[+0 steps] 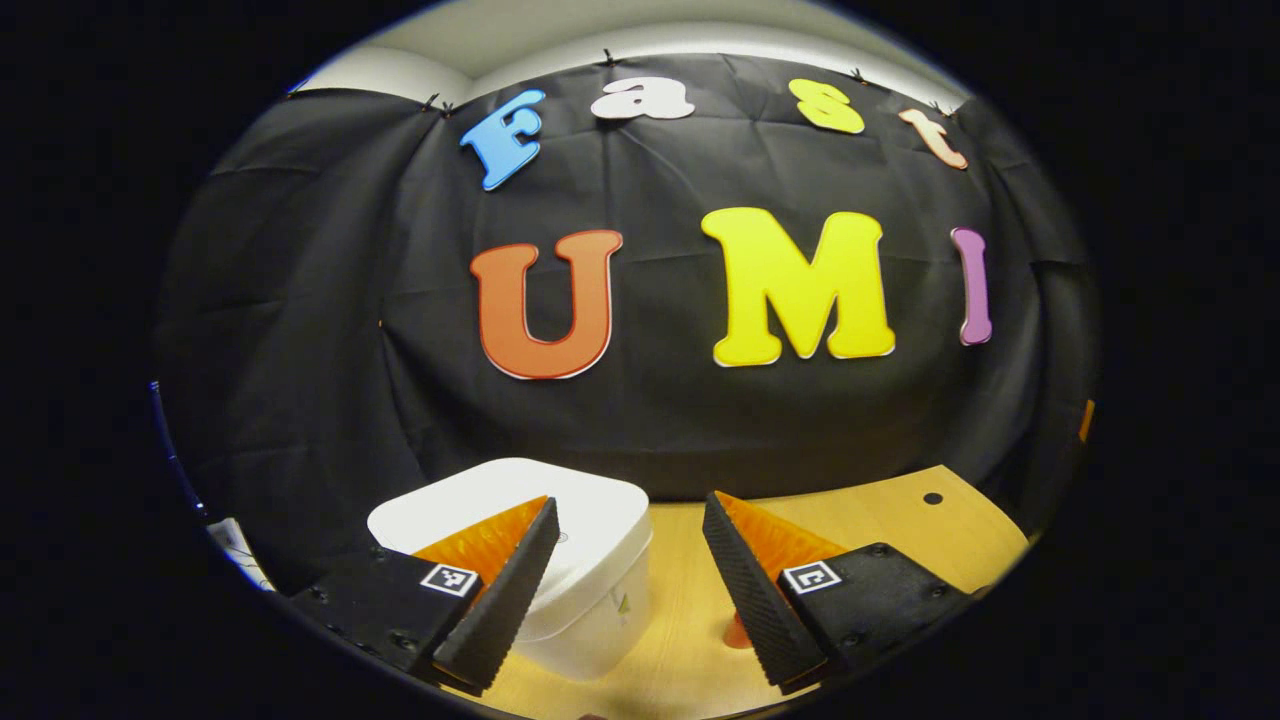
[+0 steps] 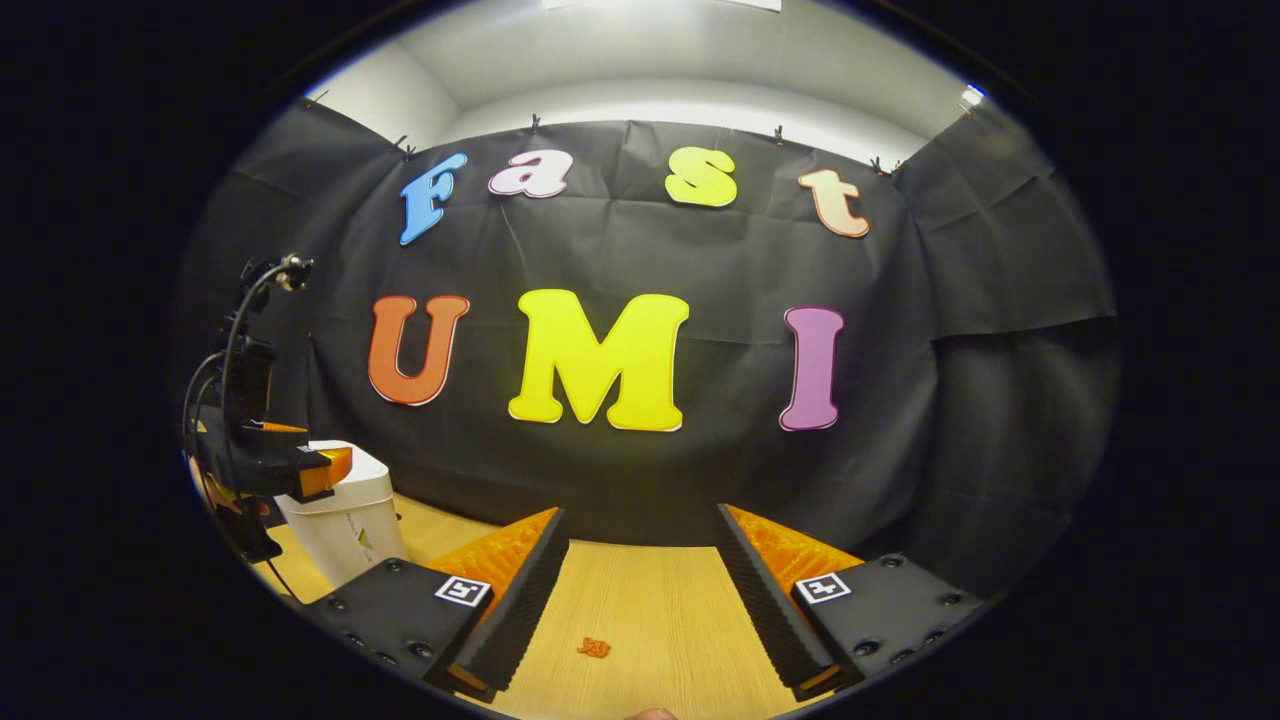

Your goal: Press the lid of the desktop garbage bin to open it, pick up the crumpled paper on the desktop and throw it into the bin, then pick up the pop can on the desktop and drop it into the bin, and finally close the garbage bin lid.

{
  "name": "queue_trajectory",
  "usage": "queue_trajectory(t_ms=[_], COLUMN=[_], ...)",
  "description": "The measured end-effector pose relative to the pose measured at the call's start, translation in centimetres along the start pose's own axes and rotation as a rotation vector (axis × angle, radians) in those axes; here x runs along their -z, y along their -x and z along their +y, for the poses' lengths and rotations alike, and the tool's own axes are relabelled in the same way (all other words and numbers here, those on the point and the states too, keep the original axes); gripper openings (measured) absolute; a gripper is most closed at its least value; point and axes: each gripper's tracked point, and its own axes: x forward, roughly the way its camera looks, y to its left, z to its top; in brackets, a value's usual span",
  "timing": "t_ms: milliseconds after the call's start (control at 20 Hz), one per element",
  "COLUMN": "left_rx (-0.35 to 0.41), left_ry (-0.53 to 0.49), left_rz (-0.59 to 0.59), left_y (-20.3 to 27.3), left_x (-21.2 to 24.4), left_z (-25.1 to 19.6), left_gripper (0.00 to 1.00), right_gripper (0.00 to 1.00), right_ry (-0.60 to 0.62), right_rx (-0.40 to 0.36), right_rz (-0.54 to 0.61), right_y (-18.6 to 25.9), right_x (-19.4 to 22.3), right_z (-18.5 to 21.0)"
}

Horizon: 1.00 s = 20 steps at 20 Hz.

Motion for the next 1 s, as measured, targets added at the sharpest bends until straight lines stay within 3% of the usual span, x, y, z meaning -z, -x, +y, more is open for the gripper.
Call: queue_trajectory(t_ms=[50, 100, 300, 400, 800, 850, 900, 950, 1000], left_rx=[-0.019, -0.035, -0.052, -0.056, -0.080, -0.081, -0.081, -0.079, -0.079], left_ry=[-0.001, -0.001, 0.023, 0.035, 0.035, 0.030, 0.024, 0.008, -0.002], left_rz=[0.018, 0.029, 0.067, 0.094, 0.140, 0.153, 0.162, 0.171, 0.180], left_y=[-0.8, -1.4, -3.2, -3.9, -5.1, -5.1, -5.1, -5.1, -5.3], left_x=[0.4, 0.7, 1.3, 1.7, 2.3, 2.6, 2.7, 2.8, 2.8], left_z=[0.8, 1.5, 2.5, 2.6, 3.2, 3.2, 3.2, 3.2, 3.1], left_gripper=[0.96, 0.78, 0.48, 0.39, 0.27, 0.33, 0.23, 0.23, 0.29], right_gripper=[0.94, 0.95, 0.94, 0.94, 0.94, 0.94, 0.95, 0.94, 0.94], right_ry=[-0.002, -0.006, -0.016, -0.012, -0.004, -0.007, -0.010, -0.012, -0.014], right_rx=[-0.004, -0.003, -0.010, -0.018, -0.047, -0.050, -0.055, -0.060, -0.069], right_rz=[0.007, 0.011, 0.038, 0.035, 0.026, 0.025, 0.026, 0.028, 0.030], right_y=[-0.1, -0.3, -0.8, -0.8, -1.2, -1.2, -1.2, -1.3, -1.3], right_x=[0.2, 0.4, 1.1, 0.9, 0.8, 0.6, 0.7, 0.7, 0.9], right_z=[0.0, -0.2, -0.2, -0.1, 0.1, 0.1, 0.2, 0.1, 0.2])
